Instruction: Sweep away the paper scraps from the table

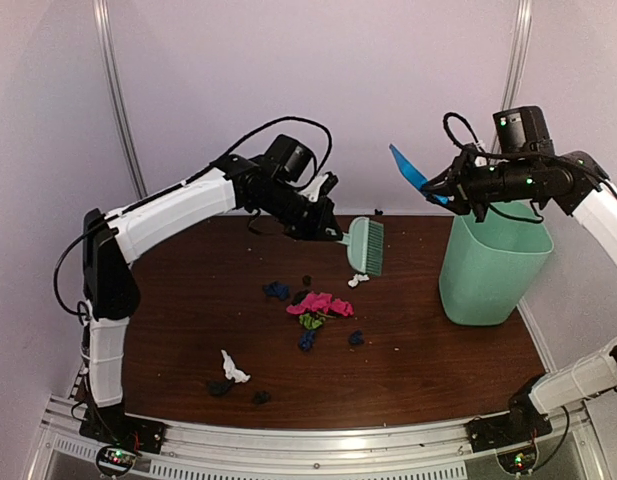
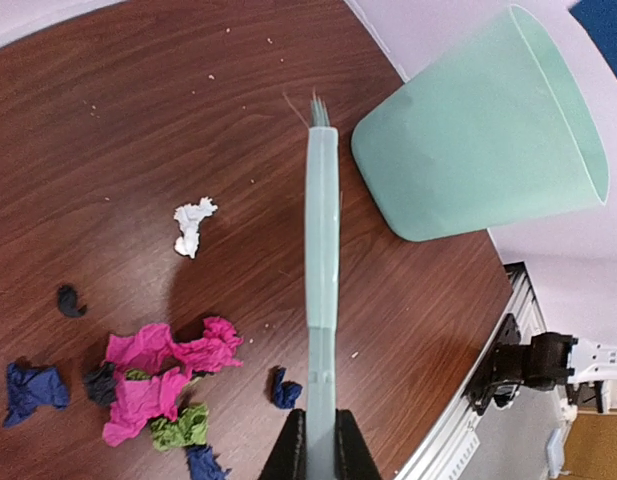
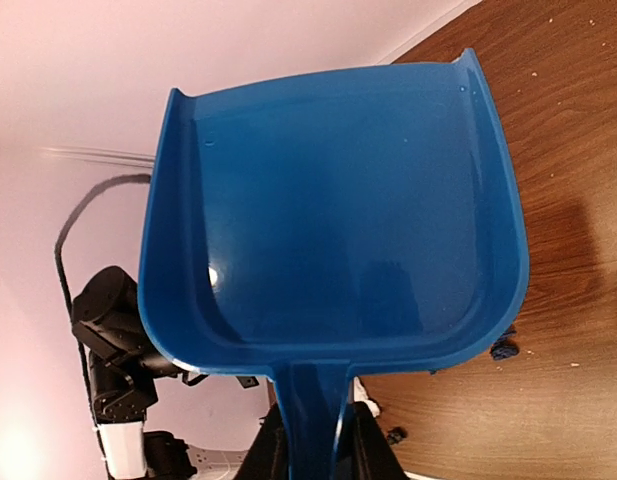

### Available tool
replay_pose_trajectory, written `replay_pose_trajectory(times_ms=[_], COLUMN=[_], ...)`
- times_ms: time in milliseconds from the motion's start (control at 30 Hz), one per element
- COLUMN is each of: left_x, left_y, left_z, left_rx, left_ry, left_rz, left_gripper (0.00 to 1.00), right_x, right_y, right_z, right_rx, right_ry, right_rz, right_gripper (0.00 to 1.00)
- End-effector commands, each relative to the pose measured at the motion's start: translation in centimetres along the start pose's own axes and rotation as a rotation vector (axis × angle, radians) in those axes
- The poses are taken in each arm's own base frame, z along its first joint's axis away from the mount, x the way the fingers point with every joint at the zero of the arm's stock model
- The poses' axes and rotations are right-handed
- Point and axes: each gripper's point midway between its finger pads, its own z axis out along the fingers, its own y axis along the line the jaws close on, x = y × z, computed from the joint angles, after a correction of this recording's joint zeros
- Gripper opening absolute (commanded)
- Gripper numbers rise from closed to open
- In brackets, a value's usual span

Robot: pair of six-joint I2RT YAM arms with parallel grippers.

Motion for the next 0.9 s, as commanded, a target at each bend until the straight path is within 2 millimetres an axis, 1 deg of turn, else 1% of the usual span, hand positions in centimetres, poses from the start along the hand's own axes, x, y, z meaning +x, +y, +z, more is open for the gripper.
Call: replay_pose_trajectory(times_ms=[0, 100, 233, 300, 400, 433, 533, 633, 733, 767, 867], left_x=[-2.0, -2.1, -2.4, -1.8, -0.2, 0.6, 3.2, 5.7, 7.6, 8.8, 10.6], left_y=[1.5, 3.3, 4.5, 5.2, 6.8, 7.4, 9.3, 10.4, 11.3, 11.9, 12.7], left_z=[3.7, 6.5, 9.5, 10.7, 11.3, 11.4, 11.2, 10.0, 8.0, 7.3, 5.1], left_rx=[0.117, 0.164, 0.224, 0.225, 0.181, 0.161, 0.108, 0.073, 0.025, 0.005, -0.041], left_ry=[-0.003, 0.017, 0.019, 0.037, 0.065, 0.075, 0.117, 0.145, 0.138, 0.149, 0.143], left_rz=[-0.193, -0.292, -0.376, -0.430, -0.501, -0.518, -0.567, -0.581, -0.573, -0.581, -0.578], left_gripper=[0.00, 0.00, 0.00, 0.00, 0.00, 0.00, 0.00, 0.00, 0.00, 0.00, 0.00], right_x=[0.6, 1.7, 3.2, 3.7, 4.0, 4.0, 4.5, 5.1, 5.6, 5.9, 6.8], right_y=[-1.9, -2.4, -3.0, -3.3, -4.1, -4.6, -6.5, -7.9, -8.9, -9.1, -9.7], right_z=[-0.1, 0.8, 1.8, 2.0, 2.2, 2.3, 2.5, 2.7, 2.8, 2.8, 3.0], right_rx=[0.136, 0.150, 0.169, 0.181, 0.215, 0.237, 0.315, 0.378, 0.414, 0.418, 0.425], right_ry=[-0.030, -0.009, 0.026, 0.037, 0.047, 0.049, 0.083, 0.124, 0.148, 0.157, 0.184], right_rz=[-0.096, -0.104, -0.108, -0.111, -0.129, -0.140, -0.193, -0.255, -0.296, -0.305, -0.315], right_gripper=[0.00, 0.00, 0.00, 0.00, 0.00, 0.00, 0.00, 0.00, 0.00, 0.00, 0.00])
